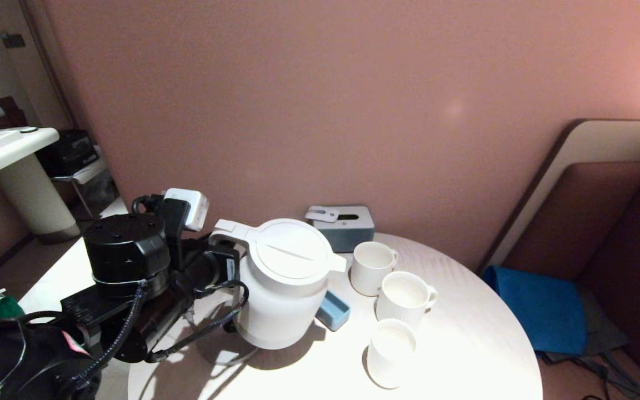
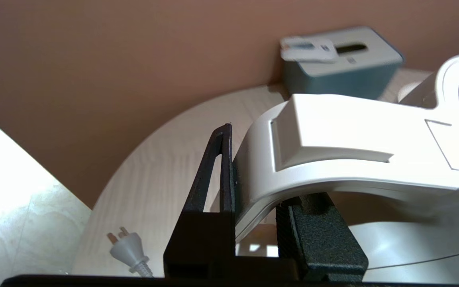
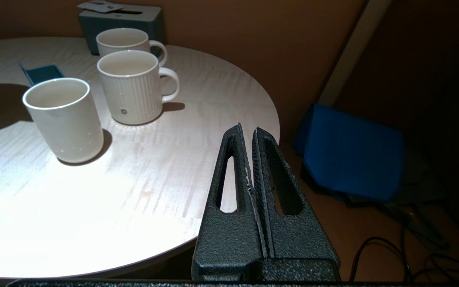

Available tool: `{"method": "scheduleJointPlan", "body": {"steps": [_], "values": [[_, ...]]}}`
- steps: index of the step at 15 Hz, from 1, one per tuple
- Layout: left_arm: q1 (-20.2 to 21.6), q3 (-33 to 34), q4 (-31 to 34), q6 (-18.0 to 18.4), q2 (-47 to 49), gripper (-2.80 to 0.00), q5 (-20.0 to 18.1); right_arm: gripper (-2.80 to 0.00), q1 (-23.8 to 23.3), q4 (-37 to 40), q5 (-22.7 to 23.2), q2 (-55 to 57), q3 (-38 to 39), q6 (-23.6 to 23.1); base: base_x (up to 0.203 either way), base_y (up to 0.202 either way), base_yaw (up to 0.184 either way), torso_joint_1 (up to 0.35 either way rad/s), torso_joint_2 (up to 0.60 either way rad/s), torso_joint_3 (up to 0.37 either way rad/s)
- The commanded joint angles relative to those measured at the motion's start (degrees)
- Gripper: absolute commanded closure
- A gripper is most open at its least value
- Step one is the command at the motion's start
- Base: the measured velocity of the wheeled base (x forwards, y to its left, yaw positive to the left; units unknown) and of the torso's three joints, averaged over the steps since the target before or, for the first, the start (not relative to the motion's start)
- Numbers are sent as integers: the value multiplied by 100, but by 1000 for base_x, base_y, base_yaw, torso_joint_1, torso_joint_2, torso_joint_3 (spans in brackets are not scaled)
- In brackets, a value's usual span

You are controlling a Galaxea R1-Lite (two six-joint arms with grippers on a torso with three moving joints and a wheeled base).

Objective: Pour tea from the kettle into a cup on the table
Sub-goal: Pour water into the cup

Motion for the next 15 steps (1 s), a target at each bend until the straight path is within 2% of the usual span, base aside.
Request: {"method": "scheduleJointPlan", "body": {"steps": [1, 9, 15], "values": [[-233, 11, -26, 21, 6, 0, 27, 0, -3, 0, 5, 2, 0, -1, 0, 0, 0, 0, 0, 0], [-595, -240, -35, 95, 304, 0, 291, 0, 2, 0, 5, 2, 0, -1, 0, 0, 0, 0, 0, 0], [-824, -318, -34, 421, 550, 0, 309, 0, 0, 0, 5, 2, 0, -1, 0, 0, 0, 0, 0, 0]]}}
